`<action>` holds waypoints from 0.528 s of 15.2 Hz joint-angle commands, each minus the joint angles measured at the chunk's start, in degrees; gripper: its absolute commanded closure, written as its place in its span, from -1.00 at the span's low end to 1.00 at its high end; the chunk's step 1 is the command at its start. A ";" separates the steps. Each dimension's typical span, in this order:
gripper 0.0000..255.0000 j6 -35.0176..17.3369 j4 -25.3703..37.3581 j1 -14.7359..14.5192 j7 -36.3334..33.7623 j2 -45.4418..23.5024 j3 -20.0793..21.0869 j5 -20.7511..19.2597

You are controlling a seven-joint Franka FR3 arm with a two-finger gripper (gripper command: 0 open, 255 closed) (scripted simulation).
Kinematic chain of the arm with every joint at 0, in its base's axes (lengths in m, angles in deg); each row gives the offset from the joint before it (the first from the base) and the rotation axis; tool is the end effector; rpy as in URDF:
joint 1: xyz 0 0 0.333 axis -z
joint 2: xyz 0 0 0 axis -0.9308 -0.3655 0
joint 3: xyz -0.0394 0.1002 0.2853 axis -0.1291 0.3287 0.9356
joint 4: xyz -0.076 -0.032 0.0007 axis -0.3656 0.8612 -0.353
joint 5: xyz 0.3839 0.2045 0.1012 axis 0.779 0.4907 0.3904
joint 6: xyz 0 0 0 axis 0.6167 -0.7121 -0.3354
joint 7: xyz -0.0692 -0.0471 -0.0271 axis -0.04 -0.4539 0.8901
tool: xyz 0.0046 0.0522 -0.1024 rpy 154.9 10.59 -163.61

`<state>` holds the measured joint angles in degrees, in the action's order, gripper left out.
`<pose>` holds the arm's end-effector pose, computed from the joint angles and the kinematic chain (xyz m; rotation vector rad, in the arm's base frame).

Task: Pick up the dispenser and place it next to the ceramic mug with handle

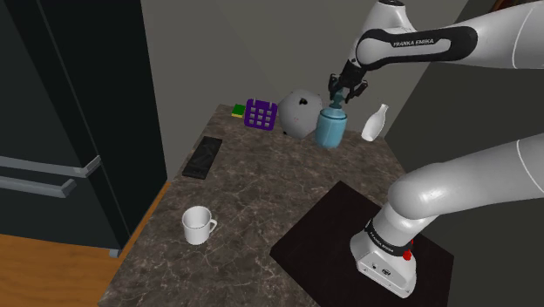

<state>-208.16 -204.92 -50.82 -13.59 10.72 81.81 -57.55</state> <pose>0.4220 -0.2057 0.4835 2.6997 -1.2664 0.4025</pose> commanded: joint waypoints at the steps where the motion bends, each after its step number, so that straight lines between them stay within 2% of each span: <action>1: 1.00 1.57 1.45 -0.08 0.28 0.17 0.07 0.21; 8: 1.00 6.96 6.57 -0.35 1.14 0.49 0.37 0.89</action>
<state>-201.97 -199.00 -51.12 -12.51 11.06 82.09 -56.74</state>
